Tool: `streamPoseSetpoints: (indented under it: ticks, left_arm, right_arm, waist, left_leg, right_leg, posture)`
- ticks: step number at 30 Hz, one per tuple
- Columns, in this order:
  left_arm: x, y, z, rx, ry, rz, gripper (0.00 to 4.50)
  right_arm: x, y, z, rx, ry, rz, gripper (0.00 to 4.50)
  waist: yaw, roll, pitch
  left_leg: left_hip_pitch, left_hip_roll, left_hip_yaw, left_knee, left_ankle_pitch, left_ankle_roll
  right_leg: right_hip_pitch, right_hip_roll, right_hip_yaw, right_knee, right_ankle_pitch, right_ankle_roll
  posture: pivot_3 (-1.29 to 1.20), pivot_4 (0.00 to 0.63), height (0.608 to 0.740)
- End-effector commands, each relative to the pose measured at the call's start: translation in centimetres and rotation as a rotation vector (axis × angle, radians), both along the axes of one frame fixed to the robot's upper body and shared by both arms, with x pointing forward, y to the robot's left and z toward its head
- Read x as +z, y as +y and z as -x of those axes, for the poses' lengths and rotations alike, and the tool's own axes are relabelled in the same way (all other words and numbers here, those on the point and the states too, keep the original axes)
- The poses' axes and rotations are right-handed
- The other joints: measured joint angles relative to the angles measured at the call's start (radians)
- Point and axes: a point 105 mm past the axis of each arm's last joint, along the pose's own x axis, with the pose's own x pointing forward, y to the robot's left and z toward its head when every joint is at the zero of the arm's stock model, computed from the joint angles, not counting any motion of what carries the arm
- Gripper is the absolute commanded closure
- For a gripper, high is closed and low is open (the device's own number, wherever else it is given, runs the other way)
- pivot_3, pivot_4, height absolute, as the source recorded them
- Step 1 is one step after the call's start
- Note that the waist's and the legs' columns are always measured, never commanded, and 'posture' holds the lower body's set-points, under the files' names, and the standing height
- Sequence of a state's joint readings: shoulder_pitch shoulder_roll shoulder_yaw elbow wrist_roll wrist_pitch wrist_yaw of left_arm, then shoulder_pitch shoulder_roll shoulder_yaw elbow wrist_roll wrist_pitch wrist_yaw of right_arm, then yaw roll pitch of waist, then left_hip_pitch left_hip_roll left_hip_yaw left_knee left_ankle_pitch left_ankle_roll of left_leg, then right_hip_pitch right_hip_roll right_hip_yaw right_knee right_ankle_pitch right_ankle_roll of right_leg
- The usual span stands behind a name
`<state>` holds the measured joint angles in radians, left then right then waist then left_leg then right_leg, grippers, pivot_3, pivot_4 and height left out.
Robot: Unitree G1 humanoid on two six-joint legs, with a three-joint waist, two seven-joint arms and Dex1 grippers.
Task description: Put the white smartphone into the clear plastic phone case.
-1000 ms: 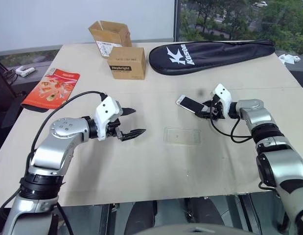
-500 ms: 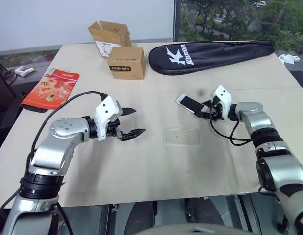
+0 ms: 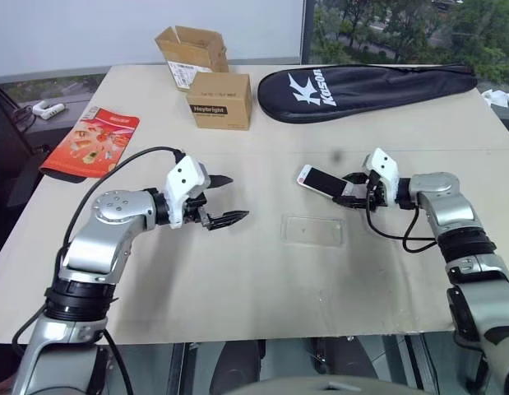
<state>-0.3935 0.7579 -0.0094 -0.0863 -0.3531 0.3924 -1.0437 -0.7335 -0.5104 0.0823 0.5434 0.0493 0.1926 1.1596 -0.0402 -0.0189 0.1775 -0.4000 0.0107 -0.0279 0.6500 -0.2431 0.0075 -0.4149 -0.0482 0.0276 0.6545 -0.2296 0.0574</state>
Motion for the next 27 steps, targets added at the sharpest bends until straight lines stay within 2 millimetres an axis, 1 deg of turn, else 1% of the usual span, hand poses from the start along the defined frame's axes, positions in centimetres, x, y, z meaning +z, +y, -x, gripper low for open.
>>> streamPoseSetpoints:
  ticks: [1,5,8,12,16,18,21,23,24,25,26,27]
  left_arm:
    - [1.1,-0.4,-0.3,-0.032,-0.051,-0.001,0.0]
    - [1.6,-0.8,-0.6,-0.054,-0.06,0.003,0.0]
    - [2.2,-1.5,-0.8,-0.076,-0.071,0.017,0.0]
    - [2.9,-2.5,-0.7,-0.124,-0.072,0.037,0.0]
    - [2.6,-3.5,-0.9,-0.175,-0.063,0.018,0.0]
    - [2.6,-4.2,-1.0,-0.21,-0.067,0.01,0.0]
    - [3.0,-5.8,-1.4,-0.279,-0.073,0.022,0.0]
    - [3.2,-7.1,-1.4,-0.345,-0.067,0.035,0.55]
    - [3.2,-7.6,-1.4,-0.375,-0.063,0.038,0.9]
    - [3.2,-8.1,-1.5,-0.401,-0.061,0.04,1.39]
    - [3.2,-8.4,-1.5,-0.415,-0.06,0.041,1.52]
    - [3.1,-8.7,-1.6,-0.431,-0.052,0.045,2.06]
  right_arm:
    - [2.6,0.1,0.4,0.031,-0.08,-0.011,1.64]
    - [3.6,0.0,1.3,0.059,-0.086,-0.006,1.64]
    - [3.9,0.1,2.6,0.1,-0.067,-0.001,1.64]
    - [3.5,0.0,4.8,0.159,-0.021,0.043,1.64]
    - [3.1,0.0,6.4,0.208,0.004,0.083,1.64]
    - [2.9,0.0,7.0,0.233,0.013,0.117,1.64]
    - [2.4,0.0,7.5,0.26,0.023,0.167,1.64]
    - [2.3,0.1,7.5,0.268,0.02,0.175,1.64]
    - [2.2,0.1,7.5,0.27,0.019,0.175,1.64]
    - [2.2,0.2,7.5,0.274,0.019,0.177,1.64]
    - [2.2,0.2,7.5,0.276,0.019,0.177,1.64]
    - [2.1,0.3,7.5,0.279,0.02,0.178,1.64]
  waist:
    - [0.0,0.0,0.0]
    - [0.002,0.0,0.0]
    - [0.004,0.0,0.0]
    - [0.007,0.0,0.0]
    - [0.006,0.0,0.0]
    - [0.006,0.0,0.0]
    - [0.008,0.0,0.0]
    - [0.009,0.0,0.0]
    - [0.008,0.0,0.0]
    - [0.007,0.0,0.0]
    - [0.007,0.0,0.0]
    - [0.008,0.0,0.0]
  left_leg:
    - [0.0,0.0,0.001,0.0,0.0,0.0]
    - [0.0,0.0,0.001,0.001,0.0,0.0]
    - [0.0,0.0,0.001,0.001,0.0,0.0]
    - [-0.001,0.0,0.0,0.001,0.0,0.0]
    - [-0.001,0.0,0.0,0.002,0.0,0.0]
    - [-0.001,0.0,0.0,0.002,0.0,0.0]
    - [-0.001,-0.001,-0.001,0.003,0.0,0.0]
    - [-0.001,-0.001,-0.001,0.003,0.0,0.0]
    - [-0.001,-0.001,0.0,0.003,0.0,0.0]
    - [-0.001,-0.001,-0.001,0.003,0.0,0.0]
    - [-0.001,-0.001,0.0,0.003,0.0,0.0]
    - [-0.001,-0.001,0.0,0.003,0.0,0.0]
  right_leg:
    - [0.0,0.0,0.0,0.0,0.0,0.0]
    - [0.0,0.0,-0.001,0.001,0.0,0.0]
    - [0.0,0.0,-0.002,0.001,0.0,0.0]
    - [0.0,0.0,-0.003,0.0,0.0,0.0]
    - [0.001,0.0,-0.003,0.001,0.0,0.0]
    - [0.001,0.0,-0.003,0.001,0.0,0.0]
    - [0.001,0.0,-0.003,0.001,0.0,0.0]
    - [0.001,0.0,-0.003,0.001,0.0,0.0]
    - [0.001,0.0,-0.003,0.001,0.0,0.0]
    - [0.001,0.0,-0.003,0.001,0.0,0.0]
    - [0.001,0.0,-0.003,0.001,0.0,0.0]
    - [0.001,0.0,-0.003,0.001,0.0,0.0]
  posture:
    - [0.0,0.15,0.74]
    - [0.0,0.15,0.74]
    - [0.0,0.15,0.74]
    - [0.0,0.15,0.74]
    - [0.0,0.15,0.74]
    - [0.0,0.15,0.74]
    - [0.0,0.15,0.74]
    - [0.0,0.15,0.74]
    - [0.0,0.15,0.74]
    - [0.0,0.15,0.74]
    - [0.0,0.15,0.74]
    - [0.0,0.15,0.74]
